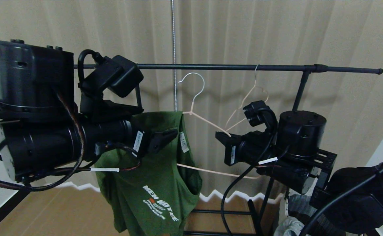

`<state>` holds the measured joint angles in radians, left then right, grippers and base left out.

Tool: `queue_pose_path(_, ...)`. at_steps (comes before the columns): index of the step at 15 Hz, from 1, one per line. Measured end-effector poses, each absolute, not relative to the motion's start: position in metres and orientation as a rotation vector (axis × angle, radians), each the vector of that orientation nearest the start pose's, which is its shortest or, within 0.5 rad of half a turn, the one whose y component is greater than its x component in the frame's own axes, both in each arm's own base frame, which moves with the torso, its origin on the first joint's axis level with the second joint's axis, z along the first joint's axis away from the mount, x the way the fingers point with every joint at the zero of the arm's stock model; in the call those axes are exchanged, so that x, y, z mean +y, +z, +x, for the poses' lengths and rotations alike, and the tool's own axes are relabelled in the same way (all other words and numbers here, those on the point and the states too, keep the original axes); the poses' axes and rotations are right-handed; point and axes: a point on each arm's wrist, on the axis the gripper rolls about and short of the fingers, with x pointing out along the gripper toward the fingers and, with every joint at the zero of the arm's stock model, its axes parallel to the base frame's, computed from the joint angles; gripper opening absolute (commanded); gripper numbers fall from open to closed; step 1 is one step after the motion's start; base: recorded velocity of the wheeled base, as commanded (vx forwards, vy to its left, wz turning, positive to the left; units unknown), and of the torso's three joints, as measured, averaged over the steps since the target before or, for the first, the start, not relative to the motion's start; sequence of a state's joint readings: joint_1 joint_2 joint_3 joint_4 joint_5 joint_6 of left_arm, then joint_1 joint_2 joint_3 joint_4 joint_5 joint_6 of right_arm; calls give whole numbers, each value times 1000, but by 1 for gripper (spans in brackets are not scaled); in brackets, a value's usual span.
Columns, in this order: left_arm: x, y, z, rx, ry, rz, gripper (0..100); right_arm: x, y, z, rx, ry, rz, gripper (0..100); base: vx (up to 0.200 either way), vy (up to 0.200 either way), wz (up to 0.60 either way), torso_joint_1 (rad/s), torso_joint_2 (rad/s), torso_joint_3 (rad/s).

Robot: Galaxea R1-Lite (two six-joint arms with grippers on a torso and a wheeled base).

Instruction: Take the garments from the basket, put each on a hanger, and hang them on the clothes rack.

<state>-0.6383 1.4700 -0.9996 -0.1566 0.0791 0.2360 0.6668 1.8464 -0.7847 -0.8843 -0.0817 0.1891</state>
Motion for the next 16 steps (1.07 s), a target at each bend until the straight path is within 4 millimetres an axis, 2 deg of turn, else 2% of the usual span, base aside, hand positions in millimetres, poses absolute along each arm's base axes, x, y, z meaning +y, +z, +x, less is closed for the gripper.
queue_pose_path(4,-139,268,209,103,-555,481,100,191,165,261,204,546,51,0,0,0,0,0,0,0)
queue_pose_path(7,-133,271,211,41,-620,601,100,185,180,255,169,544,42,0,0,0,0,0,0,0)
queue_pose_path(11,-138,260,220,45,-653,705,100,184,185,250,155,555,44,0,0,0,0,0,0,0)
queue_pose_path(16,-147,248,239,85,-656,728,100,197,187,238,146,614,44,0,0,0,0,0,0,0)
